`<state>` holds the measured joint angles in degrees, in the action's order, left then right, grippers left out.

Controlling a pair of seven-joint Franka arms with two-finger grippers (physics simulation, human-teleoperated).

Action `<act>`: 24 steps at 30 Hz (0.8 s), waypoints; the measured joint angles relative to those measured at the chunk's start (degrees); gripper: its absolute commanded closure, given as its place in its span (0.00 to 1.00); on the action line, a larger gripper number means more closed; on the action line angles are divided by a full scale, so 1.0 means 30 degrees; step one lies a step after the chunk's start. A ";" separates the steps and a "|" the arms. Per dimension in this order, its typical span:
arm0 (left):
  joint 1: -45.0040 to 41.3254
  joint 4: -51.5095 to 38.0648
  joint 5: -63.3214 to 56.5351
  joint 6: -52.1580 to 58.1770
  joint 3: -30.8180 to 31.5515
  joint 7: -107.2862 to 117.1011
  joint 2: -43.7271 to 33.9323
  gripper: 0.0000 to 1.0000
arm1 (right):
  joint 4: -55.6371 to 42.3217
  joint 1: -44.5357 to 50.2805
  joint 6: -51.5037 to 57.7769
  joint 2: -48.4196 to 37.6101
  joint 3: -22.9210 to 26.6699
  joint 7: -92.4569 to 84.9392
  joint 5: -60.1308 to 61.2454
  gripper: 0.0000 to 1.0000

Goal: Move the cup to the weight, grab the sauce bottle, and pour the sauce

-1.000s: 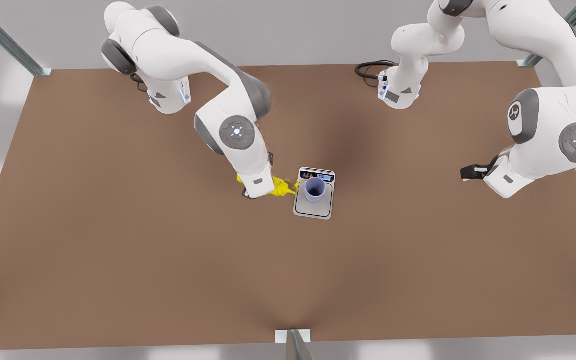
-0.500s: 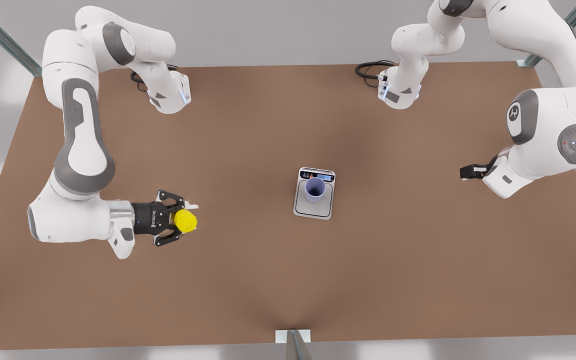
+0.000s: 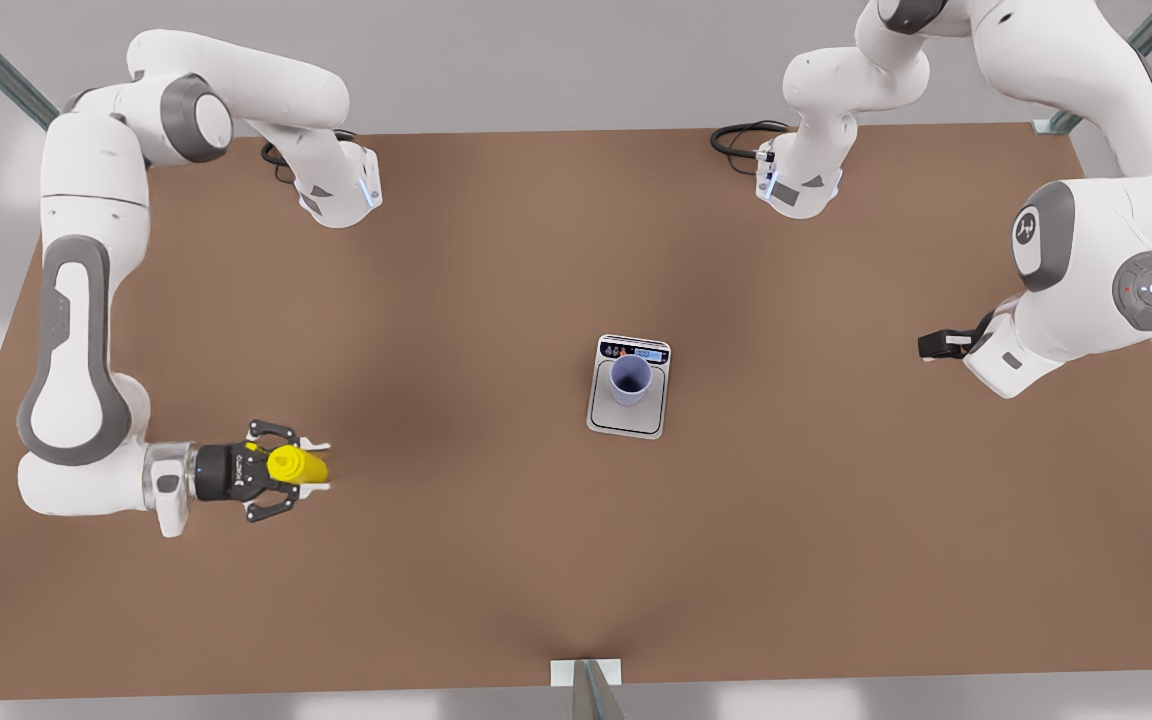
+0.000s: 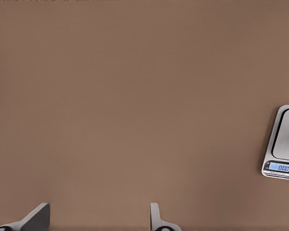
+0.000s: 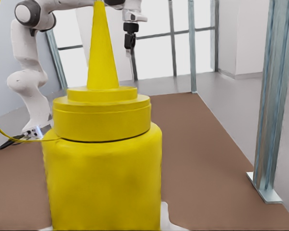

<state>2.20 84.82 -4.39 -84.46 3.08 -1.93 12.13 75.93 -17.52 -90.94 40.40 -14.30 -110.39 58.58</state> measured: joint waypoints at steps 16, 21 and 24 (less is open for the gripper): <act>-0.0082 0.0000 0.0000 0.0176 0.0000 0.0029 0.0000 0.00 | 0.0528 -0.2160 0.0039 0.3879 0.0727 -0.3571 -0.0398 0.48; -0.0088 0.0000 0.0000 0.0176 0.0000 0.0029 0.0000 0.00 | 0.0628 -0.2187 -0.0647 0.4326 0.0757 -0.4044 -0.0677 0.48; -0.0210 0.0000 0.0000 0.0199 0.0001 0.0030 0.0000 0.00 | 0.0503 -0.2189 -0.0675 0.4893 0.0757 -0.4836 -0.0594 0.48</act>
<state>1.57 84.82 -4.39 -83.86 3.08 -1.84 12.13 77.44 -24.08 -92.97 55.08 -12.03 -124.90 56.80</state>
